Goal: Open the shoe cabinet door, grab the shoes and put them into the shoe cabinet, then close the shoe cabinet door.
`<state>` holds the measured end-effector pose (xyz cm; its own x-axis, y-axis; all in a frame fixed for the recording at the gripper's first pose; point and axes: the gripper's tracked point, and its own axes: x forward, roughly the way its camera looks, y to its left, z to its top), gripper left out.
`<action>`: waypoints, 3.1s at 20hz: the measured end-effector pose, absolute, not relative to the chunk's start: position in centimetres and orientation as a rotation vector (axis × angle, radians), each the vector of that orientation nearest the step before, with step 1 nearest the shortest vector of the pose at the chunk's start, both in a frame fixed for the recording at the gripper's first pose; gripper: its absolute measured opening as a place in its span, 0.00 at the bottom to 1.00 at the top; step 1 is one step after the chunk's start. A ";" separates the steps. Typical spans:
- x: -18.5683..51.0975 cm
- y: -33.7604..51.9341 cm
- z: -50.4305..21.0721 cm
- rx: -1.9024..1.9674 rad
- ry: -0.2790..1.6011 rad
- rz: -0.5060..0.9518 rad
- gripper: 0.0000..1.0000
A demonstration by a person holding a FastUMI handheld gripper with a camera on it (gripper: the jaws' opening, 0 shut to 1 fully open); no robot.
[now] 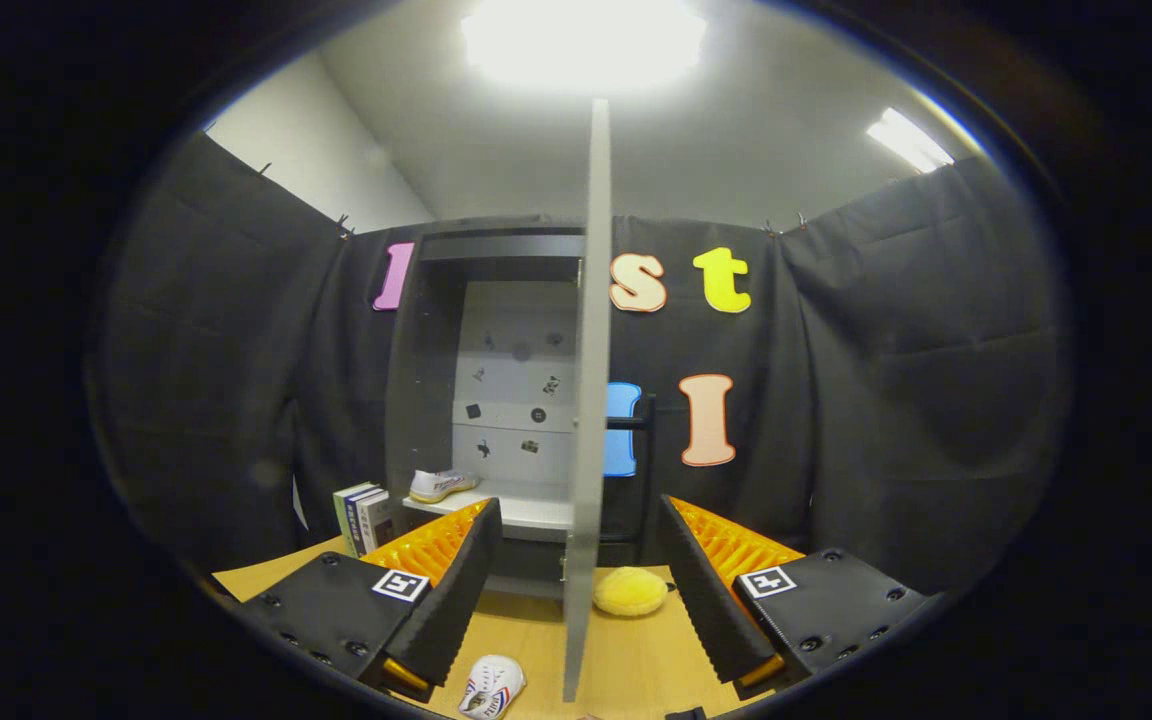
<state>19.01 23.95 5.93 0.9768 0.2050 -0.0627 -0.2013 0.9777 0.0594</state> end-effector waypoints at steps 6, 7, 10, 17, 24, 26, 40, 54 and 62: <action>18.1 31.4 -3.1 0.083 0.283 0.326 0.96; 17.9 32.1 -5.0 0.081 0.325 0.338 0.96; 18.1 33.9 -10.6 0.066 0.443 0.360 0.96; 17.9 36.9 -21.8 0.085 0.685 0.394 0.97; 16.8 38.8 -30.9 0.053 0.897 0.415 0.97; 16.5 39.2 -32.9 0.056 0.953 0.418 0.96; 15.5 39.5 -40.8 -0.081 1.175 0.401 0.42; 18.6 40.3 -30.9 0.180 1.030 0.399 0.01; 24.5 40.1 -19.3 0.254 0.805 0.436 0.01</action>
<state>24.51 40.07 -19.34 0.6111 0.4684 -0.6381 -0.2785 0.8818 0.3805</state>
